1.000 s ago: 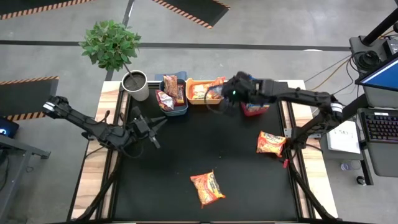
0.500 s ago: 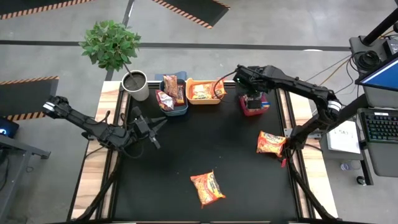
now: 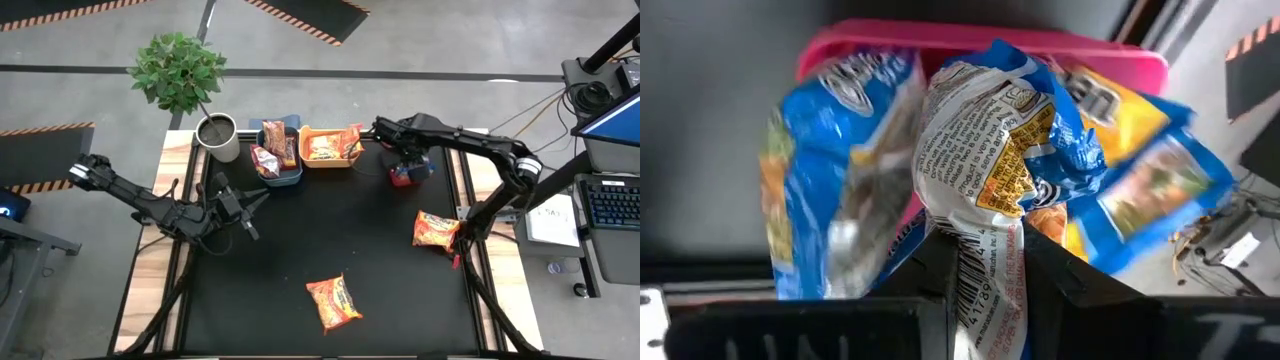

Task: Sort Maruchan noodles
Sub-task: Put the blue noodle pack into the red bin

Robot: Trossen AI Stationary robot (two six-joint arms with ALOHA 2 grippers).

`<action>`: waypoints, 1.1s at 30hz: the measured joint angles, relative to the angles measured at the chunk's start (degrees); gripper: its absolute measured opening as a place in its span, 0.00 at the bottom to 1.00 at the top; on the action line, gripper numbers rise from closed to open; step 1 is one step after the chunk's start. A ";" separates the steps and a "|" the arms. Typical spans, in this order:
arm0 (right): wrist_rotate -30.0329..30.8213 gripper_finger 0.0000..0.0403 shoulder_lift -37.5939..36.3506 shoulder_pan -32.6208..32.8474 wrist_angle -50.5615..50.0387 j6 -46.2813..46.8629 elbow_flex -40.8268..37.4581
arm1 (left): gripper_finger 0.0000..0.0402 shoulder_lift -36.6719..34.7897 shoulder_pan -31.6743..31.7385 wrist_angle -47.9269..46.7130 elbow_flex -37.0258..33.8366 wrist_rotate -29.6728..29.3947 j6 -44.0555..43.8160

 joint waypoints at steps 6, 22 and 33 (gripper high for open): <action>-2.92 0.13 1.70 0.02 4.52 -0.40 -3.07 | 0.09 0.00 0.01 0.00 0.00 0.00 0.02; -0.97 0.17 4.83 0.07 6.76 1.71 -4.58 | 0.09 0.00 0.01 0.00 -0.02 0.00 0.04; 0.40 0.32 3.42 0.09 -0.96 5.90 2.60 | 0.09 0.00 0.00 0.00 -0.02 0.00 0.04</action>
